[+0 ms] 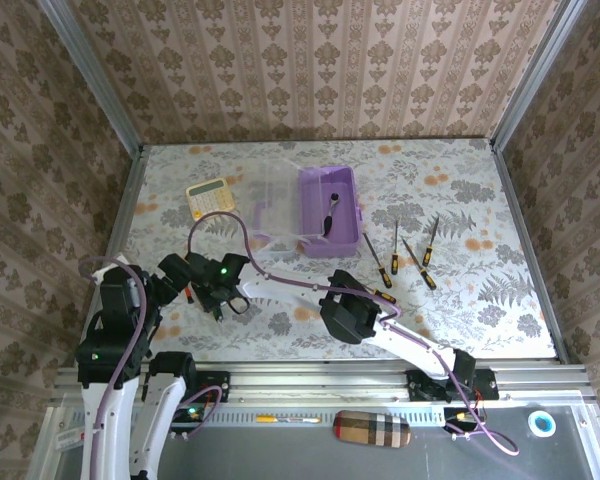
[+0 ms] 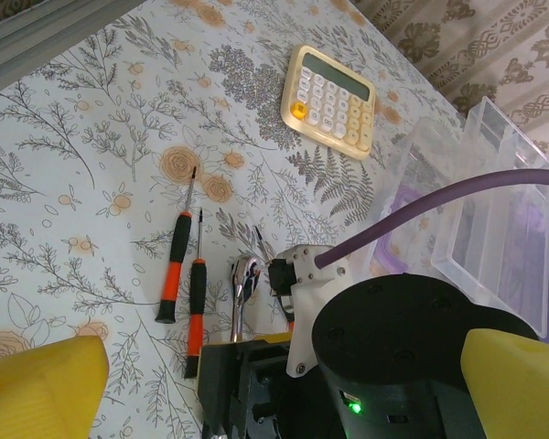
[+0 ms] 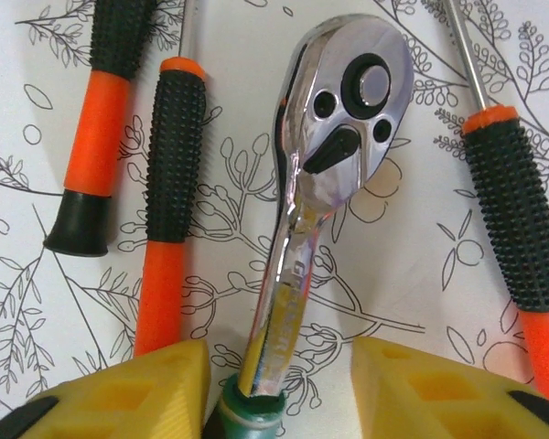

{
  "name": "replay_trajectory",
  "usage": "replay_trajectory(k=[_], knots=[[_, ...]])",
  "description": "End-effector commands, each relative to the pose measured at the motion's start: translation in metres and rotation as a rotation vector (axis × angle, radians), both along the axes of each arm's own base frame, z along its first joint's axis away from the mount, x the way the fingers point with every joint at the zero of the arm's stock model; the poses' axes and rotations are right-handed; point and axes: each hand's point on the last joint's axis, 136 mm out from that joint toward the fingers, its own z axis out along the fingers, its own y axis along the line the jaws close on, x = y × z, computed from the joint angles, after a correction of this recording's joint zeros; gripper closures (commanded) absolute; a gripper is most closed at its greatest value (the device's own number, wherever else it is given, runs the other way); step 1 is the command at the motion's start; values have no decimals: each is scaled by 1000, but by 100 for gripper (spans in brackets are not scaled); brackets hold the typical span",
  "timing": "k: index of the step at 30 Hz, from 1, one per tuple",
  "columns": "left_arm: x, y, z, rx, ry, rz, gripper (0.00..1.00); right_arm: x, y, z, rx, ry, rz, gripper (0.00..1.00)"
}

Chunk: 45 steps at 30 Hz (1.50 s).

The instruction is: Pack the tool kit

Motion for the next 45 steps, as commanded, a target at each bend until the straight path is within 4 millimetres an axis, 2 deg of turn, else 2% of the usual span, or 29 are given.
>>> replay_trajectory(k=[1,4,7,16,19,23,31,33,38,41,45], knots=[[-1,-1,0,-14,-8,-1,0,3,-21,-20,-108,-11,-39,61],[-1,-1,-1,-11,-7,0,0,8,-31,-21,-129,-26,-55,71],[-1,-1,-2,-10,-4,-2,0,10,-38,-16,-115,-44,-60,75],[1,-2,-2,-11,-10,-4,0,-2,-49,2,-86,-34,64,78],[2,-3,-3,-18,-9,-7,0,-14,-49,7,-85,-13,164,76],[4,-4,-4,-20,-3,-10,0,-22,-52,2,-116,13,239,72],[6,-5,0,-32,-13,-13,0,-22,-47,-11,-141,36,224,58],[6,-6,0,-33,-14,-15,0,-22,-47,-15,-154,29,217,58],[5,-4,3,-23,-19,-13,0,-18,-57,-26,-213,3,187,70],[5,-3,4,-19,-24,-10,0,-23,-49,-11,-131,11,195,75],[7,-5,9,-23,-43,-22,0,-26,-44,22,-16,-14,186,78]])
